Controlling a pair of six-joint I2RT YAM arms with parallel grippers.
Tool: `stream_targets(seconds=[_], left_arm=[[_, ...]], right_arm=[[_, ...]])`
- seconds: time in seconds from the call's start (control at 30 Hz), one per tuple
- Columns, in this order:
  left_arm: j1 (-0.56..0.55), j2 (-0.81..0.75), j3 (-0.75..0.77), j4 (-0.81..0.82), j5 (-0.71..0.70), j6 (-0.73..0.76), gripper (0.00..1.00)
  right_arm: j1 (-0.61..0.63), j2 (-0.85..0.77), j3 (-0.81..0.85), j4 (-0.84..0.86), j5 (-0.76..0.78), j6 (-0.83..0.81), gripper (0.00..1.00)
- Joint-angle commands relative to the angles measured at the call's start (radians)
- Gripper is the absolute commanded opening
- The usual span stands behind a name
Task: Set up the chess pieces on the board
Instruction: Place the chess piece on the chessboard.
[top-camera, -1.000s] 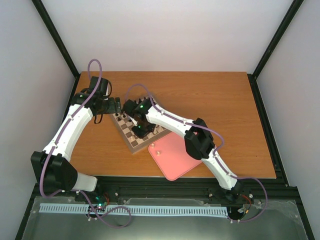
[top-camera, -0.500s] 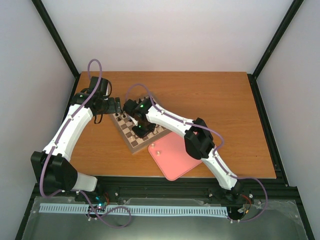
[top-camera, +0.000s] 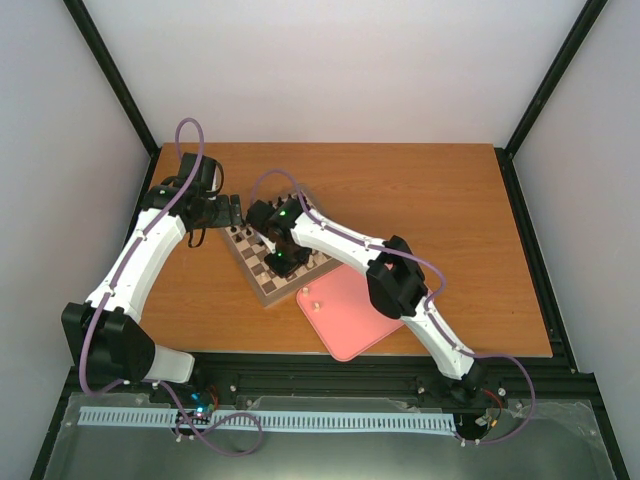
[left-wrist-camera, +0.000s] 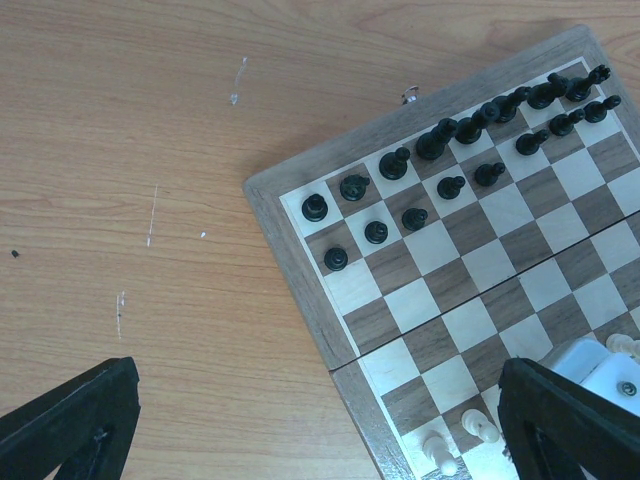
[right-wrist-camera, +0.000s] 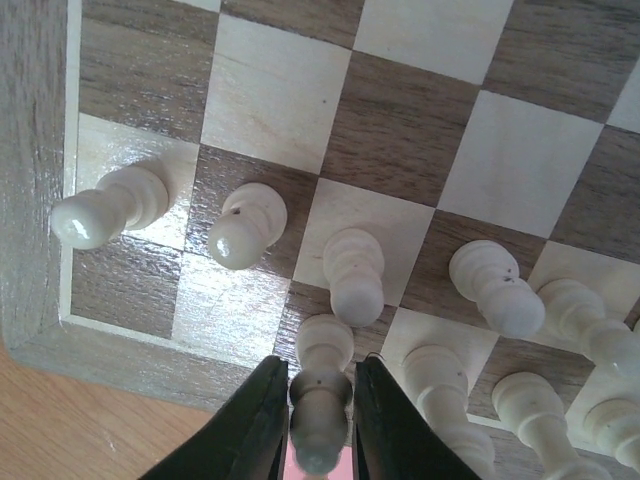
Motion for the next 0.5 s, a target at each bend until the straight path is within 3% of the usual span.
stream_targets(seconds=[0.0, 0.47], left_arm=[[0.006, -0.002, 0.022, 0.009, -0.006, 0.003, 1.00], [0.006, -0.002, 0.023, 0.007, -0.007, 0.004, 1.00]], right_arm=[[-0.004, 0.000, 0.016, -0.012, -0.010, -0.010, 0.23], [-0.002, -0.197, 0.000, -0.009, -0.026, 0.000, 0.43]])
